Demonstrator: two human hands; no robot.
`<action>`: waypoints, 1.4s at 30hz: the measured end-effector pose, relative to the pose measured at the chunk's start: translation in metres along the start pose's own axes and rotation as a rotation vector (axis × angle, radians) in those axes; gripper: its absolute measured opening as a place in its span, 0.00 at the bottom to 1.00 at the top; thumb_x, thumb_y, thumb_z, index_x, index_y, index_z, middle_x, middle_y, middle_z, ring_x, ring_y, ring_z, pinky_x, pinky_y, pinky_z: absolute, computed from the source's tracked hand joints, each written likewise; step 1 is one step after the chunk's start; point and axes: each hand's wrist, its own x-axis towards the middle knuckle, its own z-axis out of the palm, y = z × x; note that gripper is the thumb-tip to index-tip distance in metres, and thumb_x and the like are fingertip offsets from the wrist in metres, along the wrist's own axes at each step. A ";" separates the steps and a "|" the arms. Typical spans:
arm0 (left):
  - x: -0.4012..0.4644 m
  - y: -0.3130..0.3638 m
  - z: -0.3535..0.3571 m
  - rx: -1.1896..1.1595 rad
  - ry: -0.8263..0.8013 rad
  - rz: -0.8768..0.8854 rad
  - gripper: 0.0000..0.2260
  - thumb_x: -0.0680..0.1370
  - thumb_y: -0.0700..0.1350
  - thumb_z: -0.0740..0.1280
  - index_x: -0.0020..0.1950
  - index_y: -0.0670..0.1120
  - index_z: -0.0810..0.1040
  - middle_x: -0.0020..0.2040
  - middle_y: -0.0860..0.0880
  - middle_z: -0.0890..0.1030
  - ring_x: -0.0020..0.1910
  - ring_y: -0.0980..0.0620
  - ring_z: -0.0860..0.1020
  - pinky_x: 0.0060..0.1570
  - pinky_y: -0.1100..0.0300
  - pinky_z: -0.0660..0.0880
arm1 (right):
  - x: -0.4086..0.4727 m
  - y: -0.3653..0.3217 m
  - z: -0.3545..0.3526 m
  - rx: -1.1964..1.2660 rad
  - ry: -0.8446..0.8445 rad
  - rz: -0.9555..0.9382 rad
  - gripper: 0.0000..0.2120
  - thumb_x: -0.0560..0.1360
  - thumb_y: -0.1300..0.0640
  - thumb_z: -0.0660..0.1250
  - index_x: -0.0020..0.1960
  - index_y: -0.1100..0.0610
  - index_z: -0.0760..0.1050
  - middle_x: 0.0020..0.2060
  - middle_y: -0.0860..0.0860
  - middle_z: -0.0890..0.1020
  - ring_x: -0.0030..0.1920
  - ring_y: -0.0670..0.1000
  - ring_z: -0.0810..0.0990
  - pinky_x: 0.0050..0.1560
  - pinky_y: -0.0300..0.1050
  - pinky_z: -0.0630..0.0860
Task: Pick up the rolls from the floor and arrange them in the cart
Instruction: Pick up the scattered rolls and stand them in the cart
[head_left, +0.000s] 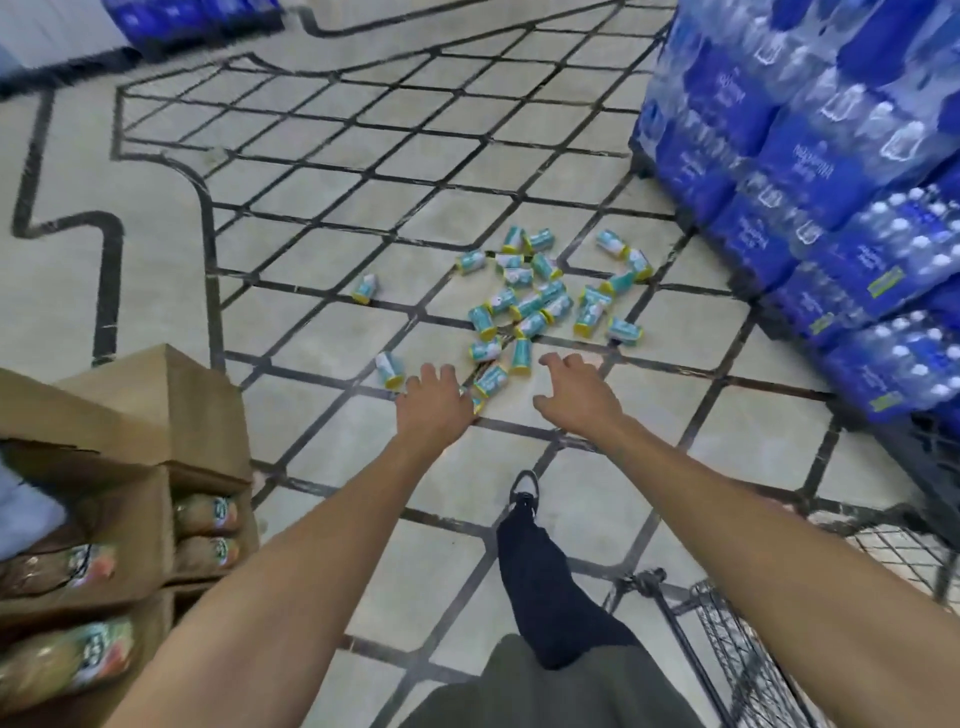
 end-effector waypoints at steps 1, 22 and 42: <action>0.021 0.000 0.001 0.016 -0.013 0.010 0.20 0.81 0.56 0.60 0.67 0.43 0.69 0.65 0.40 0.71 0.64 0.36 0.71 0.58 0.42 0.74 | 0.023 0.000 -0.001 0.000 -0.017 -0.007 0.29 0.77 0.47 0.65 0.75 0.52 0.62 0.67 0.59 0.70 0.66 0.64 0.70 0.58 0.57 0.75; 0.398 -0.080 0.171 0.239 -0.430 0.359 0.23 0.76 0.49 0.66 0.70 0.43 0.69 0.68 0.39 0.71 0.65 0.36 0.70 0.66 0.39 0.66 | 0.470 0.023 0.105 -0.280 -0.348 -0.186 0.32 0.76 0.51 0.68 0.76 0.57 0.62 0.64 0.63 0.71 0.63 0.65 0.71 0.55 0.57 0.73; 0.620 -0.130 0.616 0.674 -0.567 0.748 0.38 0.75 0.46 0.71 0.79 0.40 0.54 0.78 0.34 0.56 0.78 0.32 0.55 0.75 0.34 0.52 | 0.771 0.158 0.521 -0.669 -0.459 -0.690 0.47 0.70 0.58 0.74 0.82 0.57 0.52 0.76 0.67 0.61 0.78 0.67 0.57 0.79 0.65 0.49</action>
